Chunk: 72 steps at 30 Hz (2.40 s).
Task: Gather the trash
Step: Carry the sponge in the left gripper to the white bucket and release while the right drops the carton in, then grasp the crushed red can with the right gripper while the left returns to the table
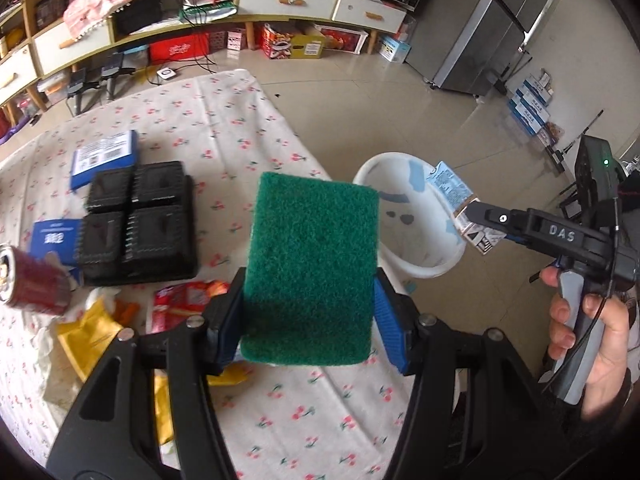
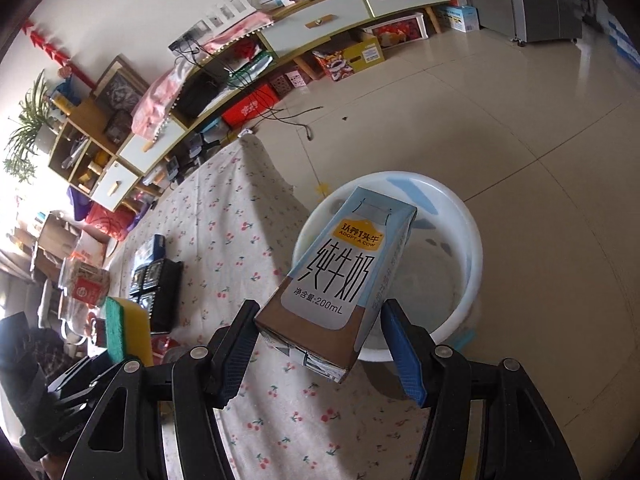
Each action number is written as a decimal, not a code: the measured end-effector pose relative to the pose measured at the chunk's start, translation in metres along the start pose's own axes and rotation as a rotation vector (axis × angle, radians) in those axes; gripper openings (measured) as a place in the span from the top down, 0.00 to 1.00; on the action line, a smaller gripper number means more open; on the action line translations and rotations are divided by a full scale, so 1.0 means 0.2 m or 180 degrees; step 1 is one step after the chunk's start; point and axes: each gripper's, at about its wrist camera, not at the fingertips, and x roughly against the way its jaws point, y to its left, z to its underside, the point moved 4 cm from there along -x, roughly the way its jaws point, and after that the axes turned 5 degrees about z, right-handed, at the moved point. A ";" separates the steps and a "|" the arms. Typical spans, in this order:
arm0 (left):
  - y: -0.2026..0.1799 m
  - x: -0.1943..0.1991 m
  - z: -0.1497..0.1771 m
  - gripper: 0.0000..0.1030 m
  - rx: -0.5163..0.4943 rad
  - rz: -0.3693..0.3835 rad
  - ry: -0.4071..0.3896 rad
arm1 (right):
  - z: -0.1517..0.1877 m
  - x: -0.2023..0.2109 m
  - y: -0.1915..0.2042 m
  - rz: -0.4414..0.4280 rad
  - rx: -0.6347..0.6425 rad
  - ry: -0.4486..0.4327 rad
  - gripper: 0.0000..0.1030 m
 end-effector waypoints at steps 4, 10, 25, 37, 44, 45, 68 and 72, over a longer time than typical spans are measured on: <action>-0.07 -0.09 -0.03 0.42 -0.0040 0.0054 0.0057 | -0.02 -0.08 -0.12 0.0045 -0.0248 0.0106 0.31; -0.19 -0.20 -0.07 0.42 -0.0089 0.0153 0.0127 | -0.01 0.00 -0.29 0.0090 -0.0506 0.0007 0.25; -0.43 -0.44 -0.16 0.38 -0.0331 0.0400 0.0158 | 0.06 0.11 -0.51 0.0294 -0.0701 -0.0079 0.23; -0.39 -0.34 -0.17 0.20 -0.0374 0.0132 0.0007 | 0.04 0.12 -0.47 0.0347 -0.0607 -0.0173 0.22; -0.25 -0.24 -0.14 0.18 -0.0219 0.0036 -0.0032 | 0.04 0.13 -0.44 0.0359 -0.0550 -0.0211 0.22; -0.23 -0.22 -0.13 0.18 -0.0200 0.0019 -0.0042 | 0.04 0.14 -0.43 0.0366 -0.0534 -0.0214 0.22; 0.34 0.32 0.14 0.08 0.0156 -0.0477 -0.0298 | 0.11 0.08 0.13 0.0318 0.0101 -0.0164 0.18; 0.48 0.40 0.20 0.08 0.0262 -0.0601 -0.0321 | 0.14 0.03 0.28 0.0309 0.0263 -0.0108 0.18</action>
